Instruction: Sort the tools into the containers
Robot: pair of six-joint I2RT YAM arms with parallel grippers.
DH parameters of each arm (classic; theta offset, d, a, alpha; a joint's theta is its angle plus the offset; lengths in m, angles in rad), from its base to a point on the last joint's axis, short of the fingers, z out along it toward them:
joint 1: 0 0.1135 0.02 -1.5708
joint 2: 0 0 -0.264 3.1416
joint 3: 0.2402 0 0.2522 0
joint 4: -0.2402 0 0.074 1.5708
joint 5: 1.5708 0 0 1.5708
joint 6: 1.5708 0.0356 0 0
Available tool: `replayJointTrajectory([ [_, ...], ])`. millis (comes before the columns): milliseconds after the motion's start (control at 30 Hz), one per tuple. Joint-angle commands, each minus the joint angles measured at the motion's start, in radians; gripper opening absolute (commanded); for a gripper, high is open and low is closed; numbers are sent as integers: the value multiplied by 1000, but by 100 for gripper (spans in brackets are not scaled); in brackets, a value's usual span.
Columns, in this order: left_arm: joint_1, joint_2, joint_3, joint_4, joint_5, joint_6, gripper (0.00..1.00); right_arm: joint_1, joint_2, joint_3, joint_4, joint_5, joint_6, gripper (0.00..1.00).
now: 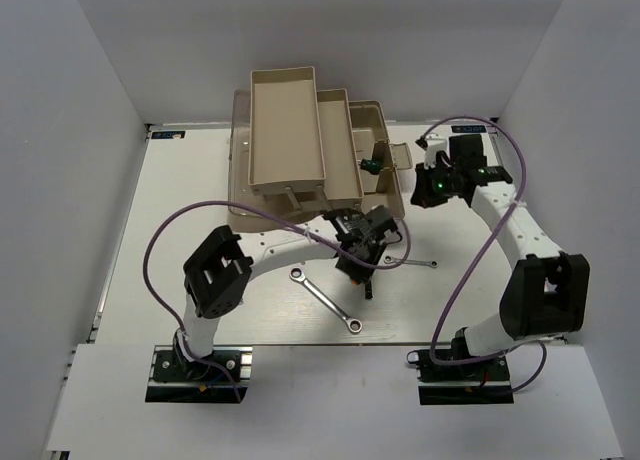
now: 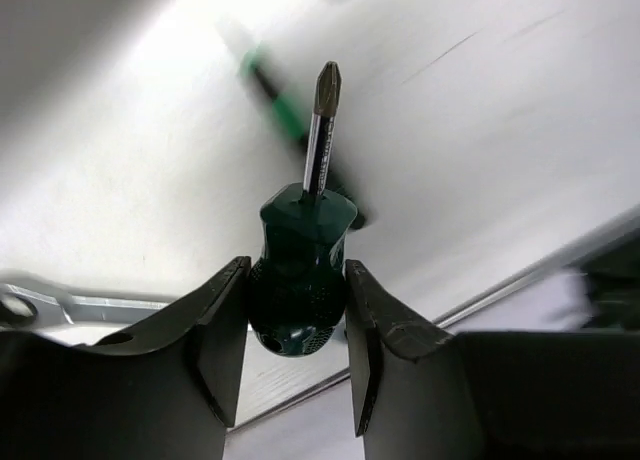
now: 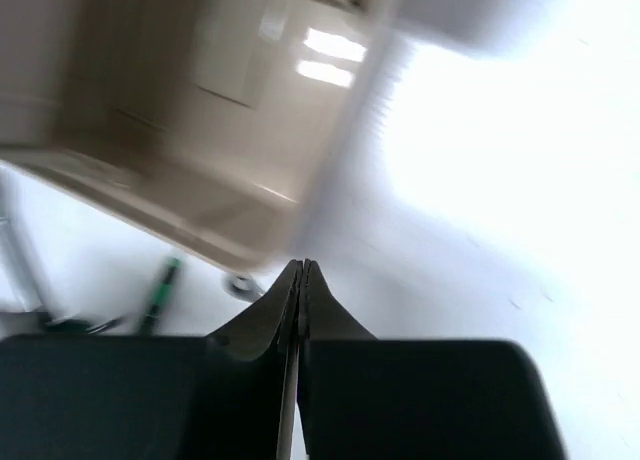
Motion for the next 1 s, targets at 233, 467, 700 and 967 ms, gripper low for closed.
replayJointTrajectory([
  [233,85,60,489,30,-237,153,0,-117,-100,-245,-40,106,-187,39],
  [467,157,260,740,65,-315,168,0,-143,-137,-307,-76,-31,-260,55],
  [700,190,335,785,44,-278,191,36,-142,-128,-298,-112,-152,-399,73],
  [967,200,301,814,88,-225,225,69,-145,-111,-273,-160,-247,-519,72],
])
